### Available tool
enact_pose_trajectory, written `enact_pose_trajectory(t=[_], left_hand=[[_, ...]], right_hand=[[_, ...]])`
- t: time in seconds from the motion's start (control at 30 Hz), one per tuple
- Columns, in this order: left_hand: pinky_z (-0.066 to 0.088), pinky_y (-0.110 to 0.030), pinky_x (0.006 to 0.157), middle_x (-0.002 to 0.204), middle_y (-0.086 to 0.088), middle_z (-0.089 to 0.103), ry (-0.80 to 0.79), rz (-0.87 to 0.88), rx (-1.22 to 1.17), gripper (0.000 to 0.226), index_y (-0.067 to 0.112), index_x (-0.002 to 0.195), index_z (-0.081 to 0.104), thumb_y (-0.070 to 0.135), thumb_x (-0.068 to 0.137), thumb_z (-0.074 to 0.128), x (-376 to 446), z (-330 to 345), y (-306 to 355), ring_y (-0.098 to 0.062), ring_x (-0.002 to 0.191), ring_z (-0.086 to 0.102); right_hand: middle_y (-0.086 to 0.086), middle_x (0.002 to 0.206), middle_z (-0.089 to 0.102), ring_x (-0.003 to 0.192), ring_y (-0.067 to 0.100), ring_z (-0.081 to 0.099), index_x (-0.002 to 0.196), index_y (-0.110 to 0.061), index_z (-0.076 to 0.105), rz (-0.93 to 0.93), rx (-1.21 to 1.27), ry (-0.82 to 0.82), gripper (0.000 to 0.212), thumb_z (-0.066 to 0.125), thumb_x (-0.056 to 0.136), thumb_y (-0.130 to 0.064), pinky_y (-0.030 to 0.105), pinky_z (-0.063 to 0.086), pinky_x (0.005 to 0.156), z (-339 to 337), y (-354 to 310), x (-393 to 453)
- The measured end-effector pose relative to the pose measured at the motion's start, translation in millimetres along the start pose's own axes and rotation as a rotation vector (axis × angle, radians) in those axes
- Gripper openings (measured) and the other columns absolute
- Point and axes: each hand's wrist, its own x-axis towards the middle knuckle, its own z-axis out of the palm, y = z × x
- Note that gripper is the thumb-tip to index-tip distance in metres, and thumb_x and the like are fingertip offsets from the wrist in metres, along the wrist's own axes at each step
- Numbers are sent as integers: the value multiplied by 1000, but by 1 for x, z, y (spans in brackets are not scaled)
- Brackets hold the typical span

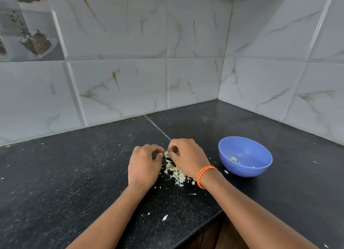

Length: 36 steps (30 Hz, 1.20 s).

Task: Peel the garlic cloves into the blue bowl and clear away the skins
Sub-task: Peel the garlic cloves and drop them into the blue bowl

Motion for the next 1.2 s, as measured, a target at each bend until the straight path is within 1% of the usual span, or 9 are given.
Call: enact_pose_trajectory(t=[0.13,0.23,0.4,0.5,0.67,0.87,1.0,1.1,1.2], left_hand=[[46,-24,83,102,27,74,2,75,-61,20,38,110,80,22,100,72,-3,1,6,-5,107,53],[47,-24,84,98,29,74,-17,147,-121,21,40,106,80,21,100,72,-6,2,10,-3,108,55],[49,-25,92,104,33,74,-38,196,-194,25,40,104,81,17,101,71,-11,3,18,-4,115,57],[49,-27,94,106,32,74,-57,235,-219,23,41,106,81,19,100,75,-12,5,20,-8,117,58],[48,-28,92,100,30,75,-98,271,-215,12,42,104,81,36,93,84,-13,5,24,-6,114,59],[50,-28,87,98,31,74,-73,262,-183,10,41,98,81,48,91,82,-12,6,23,-7,109,62],[52,-31,84,93,28,74,-74,264,-185,2,38,96,81,37,96,81,-15,7,26,-6,102,63],[50,-30,82,91,25,75,-65,242,-236,8,35,92,81,28,96,81,-16,8,26,-8,98,64],[44,-29,80,91,21,78,-112,183,-352,13,33,88,82,25,97,81,-15,7,25,-10,96,65]], right_hand=[[-10,77,68,69,8,65,94,-29,67,-73,115,77,12,67,98,-17,36,60,67,-8,9,-13],[-11,80,61,72,10,58,94,-30,64,-157,114,127,15,64,98,-16,41,55,67,-11,22,-27],[-12,101,55,79,12,59,110,-26,73,-244,220,162,22,61,104,-9,27,47,67,-15,47,-48],[-13,100,62,86,12,65,116,-28,76,-202,305,198,26,69,101,-8,25,53,72,-13,53,-49],[-11,85,74,81,9,74,99,-21,73,-100,484,265,12,79,95,-11,23,59,69,-14,45,-47],[-14,95,74,88,6,72,120,-33,67,-121,386,216,31,73,99,-12,30,60,74,-8,45,-50],[-13,97,74,91,3,72,130,-32,63,-159,384,212,38,68,101,-8,32,60,79,-7,42,-51],[-12,94,73,91,3,73,131,-28,64,-163,426,215,39,66,101,-3,30,60,80,-6,40,-51],[-10,92,72,87,7,74,129,-26,66,-125,530,238,37,66,101,-2,22,60,77,-7,38,-51]])
